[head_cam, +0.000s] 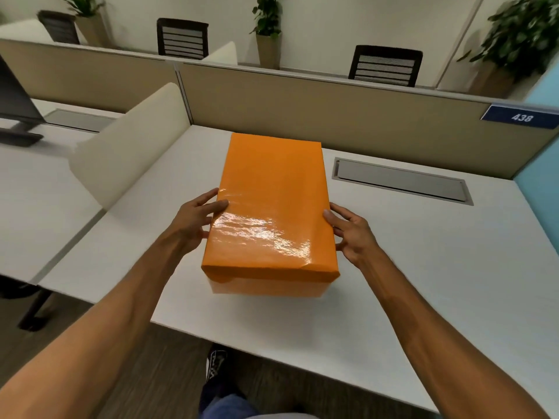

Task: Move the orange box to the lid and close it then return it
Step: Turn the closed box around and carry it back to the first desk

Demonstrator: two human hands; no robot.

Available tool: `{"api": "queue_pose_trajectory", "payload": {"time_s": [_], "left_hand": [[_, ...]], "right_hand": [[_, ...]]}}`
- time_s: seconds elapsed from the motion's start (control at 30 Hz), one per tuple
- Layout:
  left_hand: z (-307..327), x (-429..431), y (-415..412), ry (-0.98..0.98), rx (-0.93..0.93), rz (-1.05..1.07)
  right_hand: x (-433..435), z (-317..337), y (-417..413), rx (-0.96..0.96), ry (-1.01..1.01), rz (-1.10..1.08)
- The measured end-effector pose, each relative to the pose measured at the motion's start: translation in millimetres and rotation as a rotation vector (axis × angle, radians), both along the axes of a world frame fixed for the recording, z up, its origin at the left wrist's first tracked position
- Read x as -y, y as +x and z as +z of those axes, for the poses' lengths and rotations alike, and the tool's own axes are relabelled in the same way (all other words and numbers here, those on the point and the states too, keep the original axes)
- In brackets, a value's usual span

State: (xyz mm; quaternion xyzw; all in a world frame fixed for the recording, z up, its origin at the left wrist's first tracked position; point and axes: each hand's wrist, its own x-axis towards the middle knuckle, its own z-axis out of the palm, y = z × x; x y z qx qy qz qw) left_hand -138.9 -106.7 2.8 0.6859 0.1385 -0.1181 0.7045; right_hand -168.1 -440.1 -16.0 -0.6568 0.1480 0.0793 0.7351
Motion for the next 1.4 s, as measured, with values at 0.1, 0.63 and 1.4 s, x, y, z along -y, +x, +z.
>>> {"api": "queue_pose_trajectory", "payload": {"time_s": [0.1,0.63,1.4], "left_hand": [[0,-30,28,0.001,-0.012,-0.003],[6,-193,227,0.039,-0.080,-0.137],[-27,-267,408,0.111,-0.136,-0.102]], "right_hand": [[-29,-2,28,-0.005,-0.006,-0.001],[-195,-6,184,-0.029,0.066,-0.099],[-286,-37,349,-0.078,0.016,-0.181]]}}
